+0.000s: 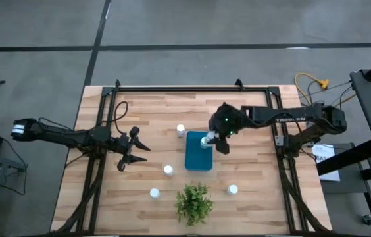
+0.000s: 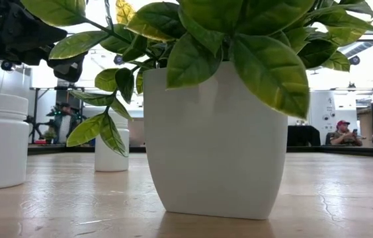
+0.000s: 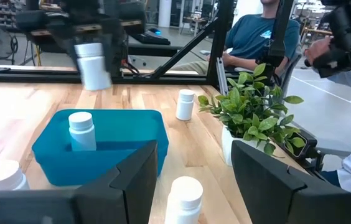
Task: Pick and place pill bottles into a basket
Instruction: Put the white pill bottle into the blue bin
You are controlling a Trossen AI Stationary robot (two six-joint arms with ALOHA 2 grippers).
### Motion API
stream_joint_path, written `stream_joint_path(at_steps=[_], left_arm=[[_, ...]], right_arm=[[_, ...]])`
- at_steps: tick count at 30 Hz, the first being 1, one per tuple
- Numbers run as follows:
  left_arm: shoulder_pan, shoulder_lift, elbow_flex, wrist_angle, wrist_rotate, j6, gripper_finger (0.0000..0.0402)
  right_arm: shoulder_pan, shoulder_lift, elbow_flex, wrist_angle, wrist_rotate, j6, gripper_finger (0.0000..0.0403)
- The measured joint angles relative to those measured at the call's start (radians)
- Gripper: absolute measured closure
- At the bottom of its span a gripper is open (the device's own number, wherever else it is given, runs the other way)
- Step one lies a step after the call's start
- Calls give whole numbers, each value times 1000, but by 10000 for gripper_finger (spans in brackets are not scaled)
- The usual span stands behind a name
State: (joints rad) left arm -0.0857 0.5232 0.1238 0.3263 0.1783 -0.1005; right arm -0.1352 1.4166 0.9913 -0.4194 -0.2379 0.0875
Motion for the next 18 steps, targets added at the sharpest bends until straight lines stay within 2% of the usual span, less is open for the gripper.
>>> stream_joint_path(at_steps=[8, 18], left_arm=[[0, 0, 0, 2, 0, 0, 214], [0, 0, 0, 5, 0, 0, 214]], right_arm=[[99, 11, -46, 34, 41, 49, 240], [110, 164, -48, 120, 47, 43, 240]])
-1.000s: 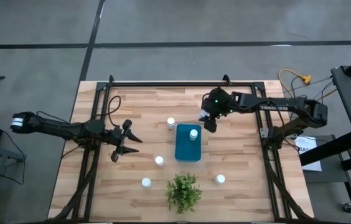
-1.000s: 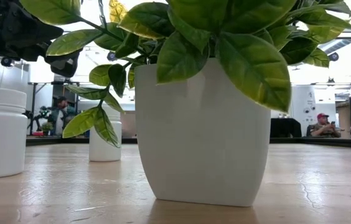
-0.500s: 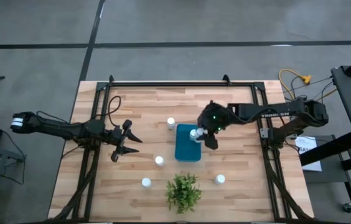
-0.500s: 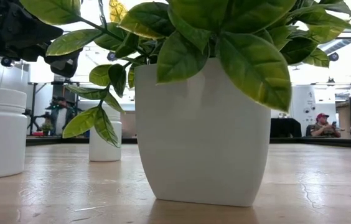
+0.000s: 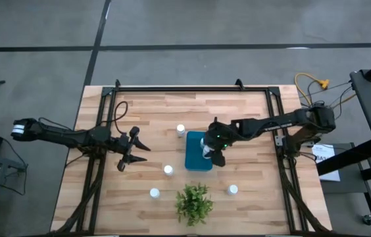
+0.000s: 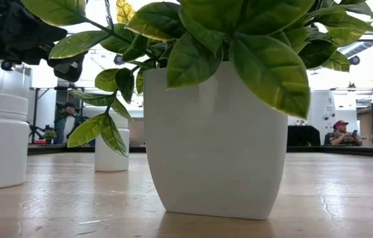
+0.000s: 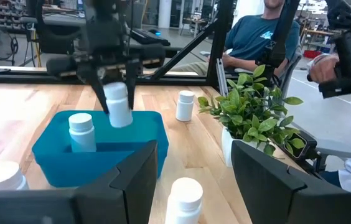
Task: Pick and place pill bottles into a basket
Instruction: Put the white pill bottle into the blue bin
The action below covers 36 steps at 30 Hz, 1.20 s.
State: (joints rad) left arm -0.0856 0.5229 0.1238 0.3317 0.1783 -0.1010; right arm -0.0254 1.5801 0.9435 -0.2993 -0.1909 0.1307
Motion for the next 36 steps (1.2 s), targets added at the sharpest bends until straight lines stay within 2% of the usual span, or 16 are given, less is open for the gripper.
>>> stream_joint_path(at_steps=[13, 36], left_arm=[[1, 0, 1, 0, 0, -1, 214], [0, 17, 1, 0, 0, -23, 214]], right_arm=[[0, 151, 2, 71, -24, -11, 240], [2, 141, 12, 18, -16, -7, 240]])
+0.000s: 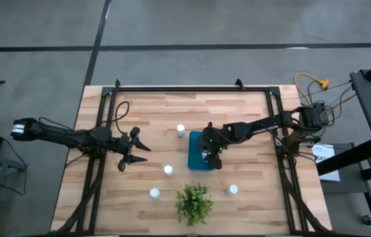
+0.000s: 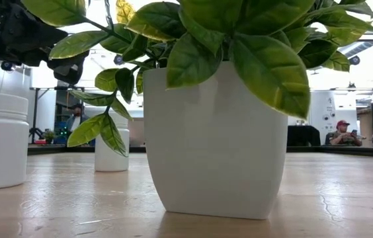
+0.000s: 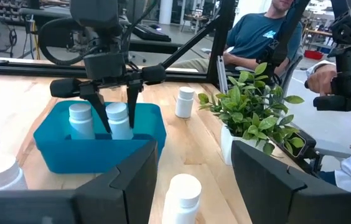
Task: Pick and place pill bottles into a basket
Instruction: Put the white pill bottle into the blue bin
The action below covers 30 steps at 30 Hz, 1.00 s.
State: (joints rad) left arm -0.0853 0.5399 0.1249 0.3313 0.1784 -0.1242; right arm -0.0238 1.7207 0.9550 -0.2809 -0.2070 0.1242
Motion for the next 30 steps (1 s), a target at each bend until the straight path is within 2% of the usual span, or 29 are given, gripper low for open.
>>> stream_joint_path(at_steps=[14, 30], left_arm=[[-1, 1, 2, -1, 0, 0, 214], [0, 1, 3, -1, 0, 0, 214]], right_arm=[[34, 0, 19, -55, 129, 6, 240], [35, -2, 21, -102, 179, 7, 240]])
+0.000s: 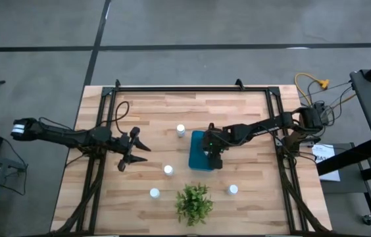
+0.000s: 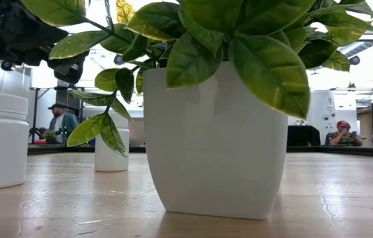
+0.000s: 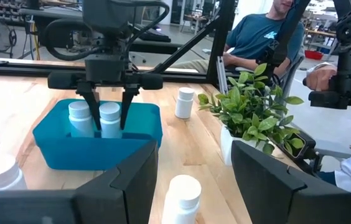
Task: Pick and place pill bottles into a basket
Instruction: Put the white pill bottle into the blue bin
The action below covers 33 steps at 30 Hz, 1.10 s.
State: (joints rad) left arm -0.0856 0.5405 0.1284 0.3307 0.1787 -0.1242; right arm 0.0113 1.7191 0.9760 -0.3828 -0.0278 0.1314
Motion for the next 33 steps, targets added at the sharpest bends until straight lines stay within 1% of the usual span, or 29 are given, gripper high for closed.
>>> stream_joint_path(at_steps=[7, 12, 14, 16, 23, 33], left_arm=[[0, 0, -2, 1, 0, 0, 214], [1, 0, 0, 1, 0, 0, 214], [1, 0, -1, 1, 0, 0, 214], [1, 1, -2, 1, 0, -1, 214], [0, 1, 0, 1, 0, -1, 214], [0, 1, 1, 1, 0, -2, 214]], right_arm=[[0, 0, 0, -2, 5, 15, 238], [0, 0, -3, -7, 6, 26, 180], [0, 0, -3, -6, 6, 27, 167], [0, 0, -3, -5, 6, 27, 163], [0, 0, 1, 3, 5, 27, 181], [0, 0, 90, -23, 5, -21, 197]])
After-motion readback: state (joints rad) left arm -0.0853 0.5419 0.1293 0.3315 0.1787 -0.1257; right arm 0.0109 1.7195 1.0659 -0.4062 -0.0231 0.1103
